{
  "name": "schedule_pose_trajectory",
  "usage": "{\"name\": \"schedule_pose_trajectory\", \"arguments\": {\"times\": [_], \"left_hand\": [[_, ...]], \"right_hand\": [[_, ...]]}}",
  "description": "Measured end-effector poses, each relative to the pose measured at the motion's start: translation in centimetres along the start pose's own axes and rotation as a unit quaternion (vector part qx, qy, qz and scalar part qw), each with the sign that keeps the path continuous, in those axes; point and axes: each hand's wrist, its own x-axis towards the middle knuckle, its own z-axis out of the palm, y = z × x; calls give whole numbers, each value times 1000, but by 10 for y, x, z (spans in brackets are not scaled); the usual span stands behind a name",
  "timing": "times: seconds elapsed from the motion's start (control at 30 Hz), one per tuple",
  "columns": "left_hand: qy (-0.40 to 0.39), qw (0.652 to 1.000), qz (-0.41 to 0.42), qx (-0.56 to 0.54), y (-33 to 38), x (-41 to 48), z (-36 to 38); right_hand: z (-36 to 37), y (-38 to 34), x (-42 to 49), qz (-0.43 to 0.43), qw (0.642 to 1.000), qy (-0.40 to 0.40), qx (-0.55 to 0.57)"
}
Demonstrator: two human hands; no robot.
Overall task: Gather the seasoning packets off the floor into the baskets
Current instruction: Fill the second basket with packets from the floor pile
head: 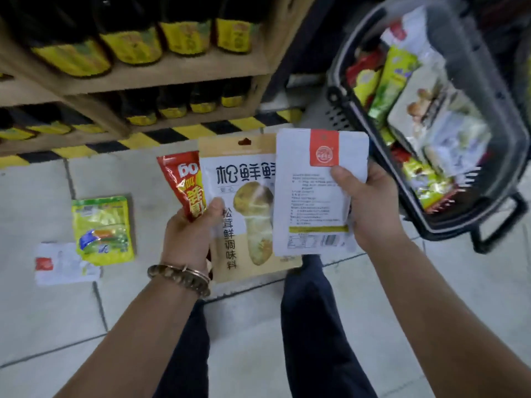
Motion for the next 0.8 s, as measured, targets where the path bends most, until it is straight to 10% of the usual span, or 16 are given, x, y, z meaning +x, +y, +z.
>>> {"name": "schedule_pose_trajectory", "arguments": {"times": [0.43,0.8], "left_hand": [[-96,983,110,116,17,-9,368],[9,905,224,360,35,78,488]], "right_hand": [[-280,-33,173,49,976,206,49],[-265,-11,293,82,965,236,78]]}}
